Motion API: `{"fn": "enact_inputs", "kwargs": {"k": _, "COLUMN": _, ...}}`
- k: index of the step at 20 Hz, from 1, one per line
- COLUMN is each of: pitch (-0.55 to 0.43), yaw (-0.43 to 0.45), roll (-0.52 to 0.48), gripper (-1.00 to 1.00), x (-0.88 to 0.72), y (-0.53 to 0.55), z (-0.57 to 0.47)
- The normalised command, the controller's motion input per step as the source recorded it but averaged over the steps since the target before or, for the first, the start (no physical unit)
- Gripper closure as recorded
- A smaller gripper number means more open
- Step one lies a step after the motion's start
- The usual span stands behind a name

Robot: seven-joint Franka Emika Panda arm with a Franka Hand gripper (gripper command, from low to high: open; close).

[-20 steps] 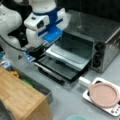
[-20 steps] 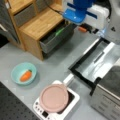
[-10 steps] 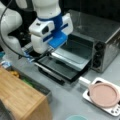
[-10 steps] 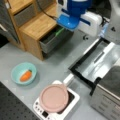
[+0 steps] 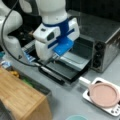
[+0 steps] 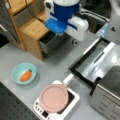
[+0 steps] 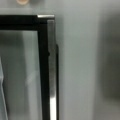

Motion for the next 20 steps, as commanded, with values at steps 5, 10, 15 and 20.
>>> {"fn": "enact_inputs", "kwargs": {"k": 5, "pitch": 0.224, "yaw": 0.108, "roll": 0.026, "gripper": -1.00, "x": 0.38, "y": -0.27, "z": 0.15}}
{"fn": "enact_inputs", "kwargs": {"k": 10, "pitch": 0.216, "yaw": 0.136, "roll": 0.029, "gripper": -1.00, "x": 0.36, "y": -0.27, "z": 0.13}}
{"fn": "enact_inputs", "kwargs": {"k": 15, "pitch": 0.233, "yaw": 0.193, "roll": 0.046, "gripper": -1.00, "x": 0.44, "y": -0.41, "z": 0.15}}
{"fn": "enact_inputs", "kwargs": {"k": 20, "pitch": 0.208, "yaw": 0.125, "roll": 0.042, "gripper": -1.00, "x": 0.41, "y": -0.25, "z": 0.10}}
